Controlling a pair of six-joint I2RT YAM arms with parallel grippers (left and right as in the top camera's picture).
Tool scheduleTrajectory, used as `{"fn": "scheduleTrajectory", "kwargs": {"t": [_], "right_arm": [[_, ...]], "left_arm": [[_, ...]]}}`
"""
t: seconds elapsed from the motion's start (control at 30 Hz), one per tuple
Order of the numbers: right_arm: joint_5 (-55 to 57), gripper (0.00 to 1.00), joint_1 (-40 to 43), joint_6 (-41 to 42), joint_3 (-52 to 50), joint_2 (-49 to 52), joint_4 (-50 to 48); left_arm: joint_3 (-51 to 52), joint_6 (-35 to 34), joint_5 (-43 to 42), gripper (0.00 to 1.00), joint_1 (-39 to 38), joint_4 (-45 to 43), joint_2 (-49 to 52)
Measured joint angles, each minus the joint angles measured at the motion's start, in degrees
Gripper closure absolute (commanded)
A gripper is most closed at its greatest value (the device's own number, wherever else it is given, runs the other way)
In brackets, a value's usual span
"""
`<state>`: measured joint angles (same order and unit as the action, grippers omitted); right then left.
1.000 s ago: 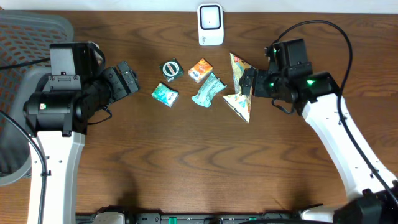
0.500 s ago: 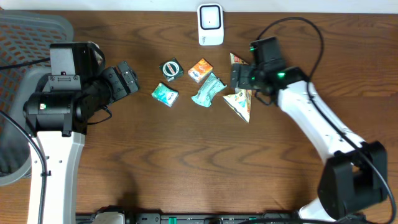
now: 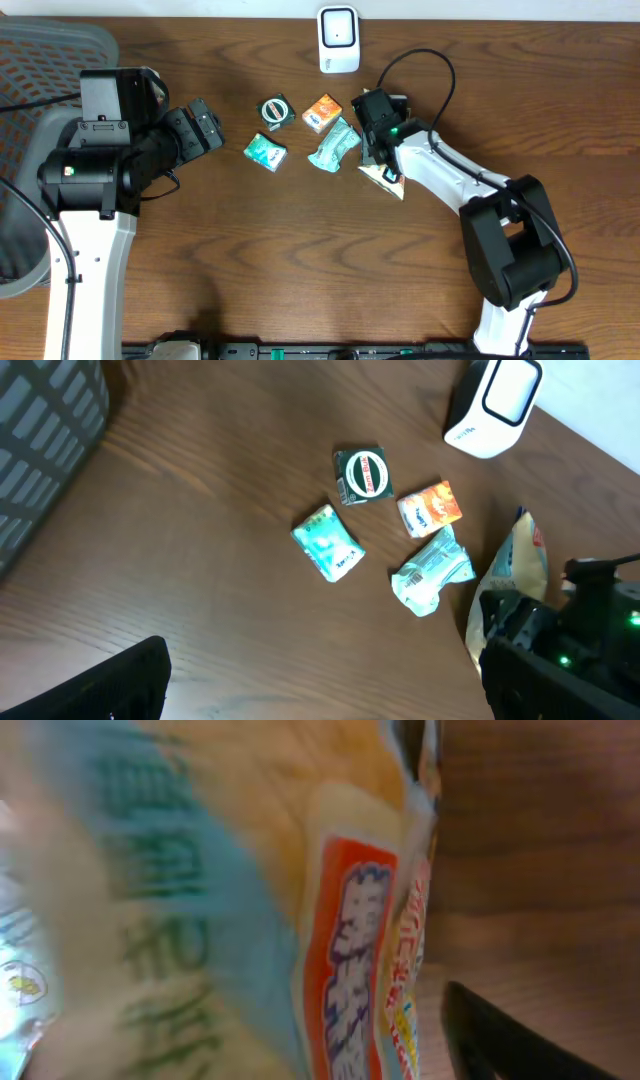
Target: Scan the item barcode
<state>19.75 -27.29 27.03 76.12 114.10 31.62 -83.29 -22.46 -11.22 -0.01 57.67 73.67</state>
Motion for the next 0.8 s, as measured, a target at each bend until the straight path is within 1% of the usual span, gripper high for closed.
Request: {"fn": "scheduleTrajectory", "kwargs": {"t": [0.03,0.07,0.1,0.13,0.23,0.37,0.43,0.5,0.57,0.6,0.63,0.7,0.73,0.77,0.8], "right_arm": [[-0.04,0.79,0.0,0.02,0.0,0.0,0.24],[-0.15,0.83,-0.02,-0.02,0.0,0.0,0.26],[-0.24,0.93,0.0,-0.02,0.02,0.0,0.35],[-0.44,0.99,0.0,-0.09,0.02,-0.11,0.42],[-2.69,0.99,0.13,-0.35,0.15,-1.9,0.68],[-11.5,0.99,2.58,-1.77,0.31,-5.51,0.9],[-17.99,0.99,5.77,-3.02,0.39,-8.98,0.96],[-28.92,0.99,10.93,-5.29,1.05,-12.74,1.49],[-35.36,0.99,14.36,-6.67,1.57,-14.01,1.77],[-43.06,0.99,17.51,-8.31,2.08,-14.47,2.21],[-47.04,0.99,19.21,-9.38,2.23,-14.45,2.71],[-60.43,0.99,23.61,-13.14,2.19,-13.2,5.09],[-63.49,0.99,24.37,-14.14,2.14,-12.57,5.4],[-72.3,0.99,25.75,-16.68,2.01,-10.69,6.05],[-76.15,0.99,26.25,-17.97,1.84,-9.4,6.08]], "left_arm": [[0.0,0.0,0.0,0.02,0.0,-0.02,0.0],[0.0,0.0,0.0,0.02,0.0,-0.02,0.0],[0.0,0.0,0.0,0.02,0.0,-0.02,0.0],[0.0,0.0,0.0,0.02,0.0,-0.04,0.0],[0.0,0.0,0.0,0.02,0.0,-0.02,0.0],[0.0,0.0,0.0,0.02,0.0,-0.02,0.0],[0.0,0.0,0.0,0.02,0.0,-0.02,0.0],[0.0,0.0,0.0,0.03,0.0,-0.02,0.0],[0.0,0.0,-0.02,0.02,0.0,0.0,0.0],[0.0,0.0,0.0,0.02,0.0,-0.02,0.0],[0.0,0.0,0.0,0.02,0.0,-0.04,0.0],[0.02,0.0,0.0,0.02,0.0,-0.02,0.0],[0.0,0.0,-0.02,0.02,0.0,-0.02,0.0],[0.0,0.0,0.0,0.02,0.0,-0.02,0.0],[0.0,0.0,0.0,0.02,0.0,-0.04,0.0]]}}
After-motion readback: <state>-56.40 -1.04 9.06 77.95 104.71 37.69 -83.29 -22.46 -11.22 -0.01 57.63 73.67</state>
